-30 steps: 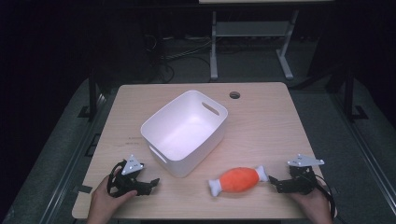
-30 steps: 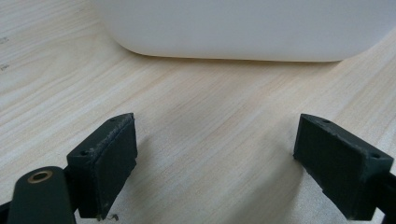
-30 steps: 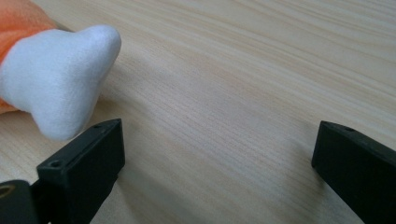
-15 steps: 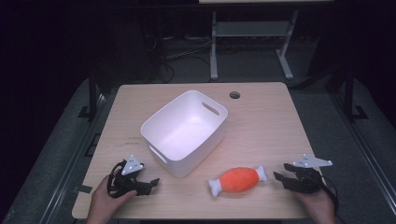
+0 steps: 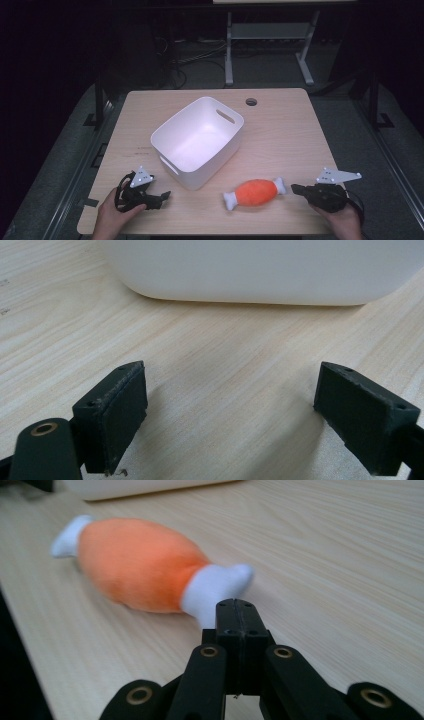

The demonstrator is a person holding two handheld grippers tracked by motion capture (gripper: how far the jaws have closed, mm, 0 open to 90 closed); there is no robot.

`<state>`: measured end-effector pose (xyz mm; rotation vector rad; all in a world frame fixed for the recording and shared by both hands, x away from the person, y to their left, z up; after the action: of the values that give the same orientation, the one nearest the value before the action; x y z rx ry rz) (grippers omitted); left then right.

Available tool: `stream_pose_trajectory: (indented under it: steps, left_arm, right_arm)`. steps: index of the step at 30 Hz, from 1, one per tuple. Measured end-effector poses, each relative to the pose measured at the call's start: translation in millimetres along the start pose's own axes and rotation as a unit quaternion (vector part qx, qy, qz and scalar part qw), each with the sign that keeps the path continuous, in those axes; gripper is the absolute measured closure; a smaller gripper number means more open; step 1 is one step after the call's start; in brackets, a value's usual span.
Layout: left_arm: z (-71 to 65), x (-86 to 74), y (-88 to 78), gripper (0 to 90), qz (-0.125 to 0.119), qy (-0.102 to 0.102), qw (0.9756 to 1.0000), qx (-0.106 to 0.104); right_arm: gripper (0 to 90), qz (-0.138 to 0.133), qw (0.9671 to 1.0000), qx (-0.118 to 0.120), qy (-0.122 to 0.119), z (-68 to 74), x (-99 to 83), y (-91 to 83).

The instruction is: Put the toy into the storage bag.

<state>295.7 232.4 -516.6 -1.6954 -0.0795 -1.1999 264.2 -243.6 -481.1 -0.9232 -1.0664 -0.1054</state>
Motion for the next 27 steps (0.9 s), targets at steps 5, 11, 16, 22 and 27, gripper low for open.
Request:
stream_pose_trajectory:
  steps: [5,11,16,22,27]
  left_arm:
    - [0.0,0.0,0.0,12.9,0.0,0.0,1.0,0.0]
    - [0.0,0.0,0.0,12.8,0.0,0.0,1.0,0.0]
    - [0.0,0.0,0.0,12.8,0.0,0.0,1.0,0.0]
    - [0.0,0.0,0.0,12.8,0.0,0.0,1.0,0.0]
    - [0.0,0.0,0.0,12.8,0.0,0.0,1.0,0.0]
  right_arm:
    - [89.6,0.001,0.9995,0.028,-0.015,13.8,4.4,4.8]
    - [89.6,0.011,0.9982,0.052,-0.028,24.4,5.0,12.4]
    - [89.6,0.022,0.9973,0.062,-0.034,30.7,3.8,20.4]
    - [89.6,0.033,0.9971,0.059,-0.036,29.0,0.7,25.7]
    - [89.6,0.038,0.9974,0.05,-0.036,25.0,-1.3,29.9]
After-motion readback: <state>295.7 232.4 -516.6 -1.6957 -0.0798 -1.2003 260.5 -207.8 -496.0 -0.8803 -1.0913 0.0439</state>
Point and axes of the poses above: each handheld gripper's, and its own axes: y roughly forward along the jaws, x roughly out of its top, z roughly to its left, the point moved 6 cm from there along y, roughly forward along the jaws, and after that the axes turned 1 degree about -z, right-handed, at the moved point
